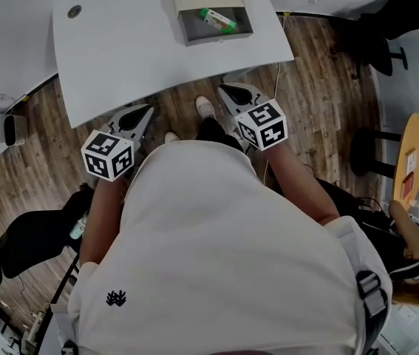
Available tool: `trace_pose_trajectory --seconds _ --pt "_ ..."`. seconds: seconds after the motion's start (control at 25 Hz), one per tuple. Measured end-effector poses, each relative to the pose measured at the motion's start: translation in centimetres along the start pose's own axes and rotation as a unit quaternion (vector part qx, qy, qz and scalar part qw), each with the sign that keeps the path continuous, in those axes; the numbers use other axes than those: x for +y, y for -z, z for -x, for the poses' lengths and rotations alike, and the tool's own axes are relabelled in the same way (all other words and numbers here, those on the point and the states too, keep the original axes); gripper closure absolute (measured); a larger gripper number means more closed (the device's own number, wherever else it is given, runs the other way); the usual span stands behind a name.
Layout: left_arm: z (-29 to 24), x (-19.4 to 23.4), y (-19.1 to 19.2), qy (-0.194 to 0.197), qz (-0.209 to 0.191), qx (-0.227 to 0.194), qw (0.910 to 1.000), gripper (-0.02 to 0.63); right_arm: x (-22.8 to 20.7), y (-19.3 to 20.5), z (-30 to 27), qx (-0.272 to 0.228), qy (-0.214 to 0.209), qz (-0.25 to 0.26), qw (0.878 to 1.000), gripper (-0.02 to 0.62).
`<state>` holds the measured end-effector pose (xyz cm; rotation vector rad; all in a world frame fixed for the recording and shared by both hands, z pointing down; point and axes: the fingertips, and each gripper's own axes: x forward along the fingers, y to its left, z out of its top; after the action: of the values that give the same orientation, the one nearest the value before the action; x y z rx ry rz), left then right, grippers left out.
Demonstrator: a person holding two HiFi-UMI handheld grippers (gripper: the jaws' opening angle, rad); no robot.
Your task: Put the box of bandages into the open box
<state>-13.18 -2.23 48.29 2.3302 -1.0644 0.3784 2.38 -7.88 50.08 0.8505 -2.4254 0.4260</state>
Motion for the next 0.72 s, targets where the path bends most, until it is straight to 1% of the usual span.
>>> trace_pose_trajectory --seconds 0.72 --pt "-0.14 -0.56 0.80 0.009 0.001 0.010 0.9999 0.598 0.59 0.66 0.39 0.004 -0.001 -0.001 1.000 0.589"
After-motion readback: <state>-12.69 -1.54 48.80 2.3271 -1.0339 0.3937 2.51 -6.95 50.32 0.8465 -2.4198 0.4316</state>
